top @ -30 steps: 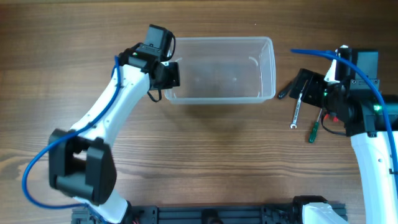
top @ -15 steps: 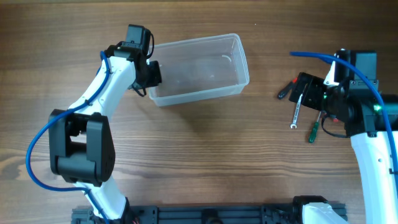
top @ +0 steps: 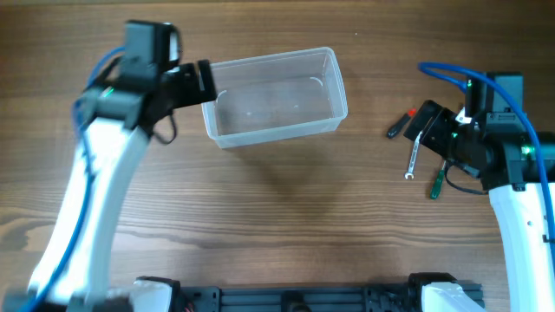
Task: Pack container
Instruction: 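Drag the clear container with the left gripper to table center, then reach the right gripper to the orange-black pliers and grasp them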
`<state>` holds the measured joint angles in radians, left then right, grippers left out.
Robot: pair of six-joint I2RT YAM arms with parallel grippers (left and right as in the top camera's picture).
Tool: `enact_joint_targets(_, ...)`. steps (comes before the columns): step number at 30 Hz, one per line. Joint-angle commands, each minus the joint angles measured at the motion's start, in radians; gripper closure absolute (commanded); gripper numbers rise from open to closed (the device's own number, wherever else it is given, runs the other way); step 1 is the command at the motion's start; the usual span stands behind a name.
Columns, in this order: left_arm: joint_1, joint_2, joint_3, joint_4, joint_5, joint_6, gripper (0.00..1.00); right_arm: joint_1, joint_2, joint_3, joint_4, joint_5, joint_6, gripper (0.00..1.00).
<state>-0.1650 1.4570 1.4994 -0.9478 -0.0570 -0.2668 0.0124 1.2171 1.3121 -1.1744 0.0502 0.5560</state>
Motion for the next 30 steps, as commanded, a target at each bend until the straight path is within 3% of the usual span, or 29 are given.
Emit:
enact_joint_targets(1,0.093,-0.105,0.012,-0.095,-0.024,-0.082,0.0,-0.002,-0.009,0.065,0.048,0.108,0.018,0.0)
enact_joint_targets(3,0.148,-0.111,0.012,-0.153,-0.023,-0.082,0.0,-0.04,0.005,0.127,0.043,0.137,-0.023,0.0)
enact_joint_targets(5,0.201,-0.095,0.012,-0.201,-0.023,-0.082,0.0,-0.175,0.039,0.209,-0.015,0.128,-0.029,0.0)
enact_joint_targets(9,0.22,-0.086,0.012,-0.208,-0.023,-0.082,0.0,-0.468,0.131,0.224,-0.026,0.054,-0.087,0.0)
enact_joint_targets(12,0.219,-0.086,0.012,-0.209,-0.023,-0.082,0.0,-0.585,0.252,0.224,-0.014,0.063,-0.133,0.0)
enact_joint_targets(21,0.219,-0.086,0.012,-0.217,-0.023,-0.082,0.0,-0.737,0.591,0.199,0.072,0.012,-0.303,0.0)
enact_joint_targets(24,0.219,-0.086,0.012,-0.217,-0.023,-0.082,0.0,-0.753,0.61,0.141,0.156,0.008,-0.401,0.0)
enact_joint_targets(30,0.219,-0.086,0.012,-0.217,-0.022,-0.082,0.0,-0.753,0.614,-0.025,0.379,-0.025,-0.452,0.0)
